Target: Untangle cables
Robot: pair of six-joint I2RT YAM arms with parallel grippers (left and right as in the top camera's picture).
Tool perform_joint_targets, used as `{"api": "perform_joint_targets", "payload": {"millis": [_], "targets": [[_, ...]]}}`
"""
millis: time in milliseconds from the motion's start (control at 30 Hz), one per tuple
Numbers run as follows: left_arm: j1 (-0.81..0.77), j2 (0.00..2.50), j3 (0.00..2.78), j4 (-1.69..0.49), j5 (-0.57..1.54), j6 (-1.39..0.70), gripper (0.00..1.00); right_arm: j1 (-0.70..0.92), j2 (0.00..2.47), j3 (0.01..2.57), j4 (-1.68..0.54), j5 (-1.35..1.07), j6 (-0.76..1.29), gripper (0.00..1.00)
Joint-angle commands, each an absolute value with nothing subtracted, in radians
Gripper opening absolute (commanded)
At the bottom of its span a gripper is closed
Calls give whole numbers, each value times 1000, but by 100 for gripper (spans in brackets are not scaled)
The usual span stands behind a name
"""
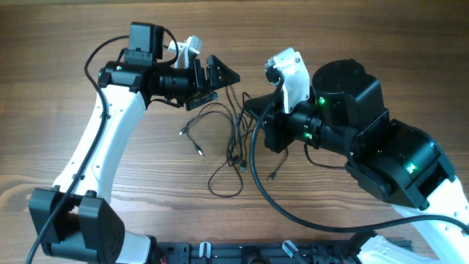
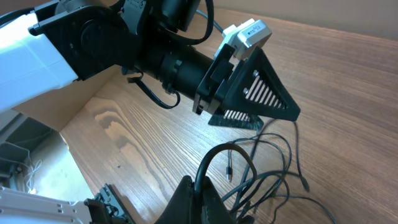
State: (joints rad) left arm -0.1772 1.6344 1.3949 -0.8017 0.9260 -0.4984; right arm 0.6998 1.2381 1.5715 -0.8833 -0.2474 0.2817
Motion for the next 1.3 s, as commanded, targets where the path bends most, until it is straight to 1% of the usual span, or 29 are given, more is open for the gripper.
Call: {"api": "perform_joint_targets", "payload": {"millis": [0,33,67,100,133,167,200,233,367,467,500,567,633,700,833,967,1033,1100,1167,1267], "targets": [[-203,1616,1393,-796,1037,-619,100,699,1242,1579,-880,-263,262,4],[-212,1616,1393,-796,1055,-619,100,699,1242,1579,-880,-263,262,4],[-223,1616,1393,-795,1057,-619,87,699,1242,1579,-880,-263,262,4],[-235,1616,1393,-795,1055,-619,57,699,1242,1579,-880,-263,262,4],[-243,1616,1393,-795,1054,-619,41,699,1242,1579,-880,-263,262,4],[-249,1616,1393,-796,1049,-619,29,699,1242,1579,-881,-263,262,4],[-253,1616,1393,-796,1039,-618,20,699,1242,1579,-881,-263,262,4],[-257,1616,1393,-797,1015,-617,4,699,1242,1579,-881,-263,262,4],[-251,1616,1393,-809,900,-591,4,699,1242,1579,-891,-255,262,4],[-204,1616,1393,-882,739,-553,4,699,1242,1579,-930,-176,262,4],[-157,1616,1393,-947,635,-551,4,699,1242,1579,-952,-120,254,4],[-74,1616,1393,-1015,580,-495,4,699,1242,1579,-967,-68,213,4],[22,1616,1393,-1083,563,-442,4,699,1242,1579,-981,9,207,4],[148,1616,1393,-1153,551,-367,4,699,1242,1579,-997,148,209,4],[388,1616,1393,-1233,532,-258,4,698,1238,1579,-1027,360,229,4],[569,1616,1393,-1264,522,-232,4,698,1235,1579,-1087,691,410,4],[646,1616,1393,-1272,522,-243,4,694,1230,1579,-1154,921,546,4],[694,1616,1393,-1279,522,-251,4,681,1222,1579,-1237,1098,683,4],[710,1616,1393,-1280,522,-251,4,662,1208,1579,-1301,1166,780,4],[710,1616,1393,-1280,522,-251,4,622,1191,1579,-1316,1168,822,4]]}}
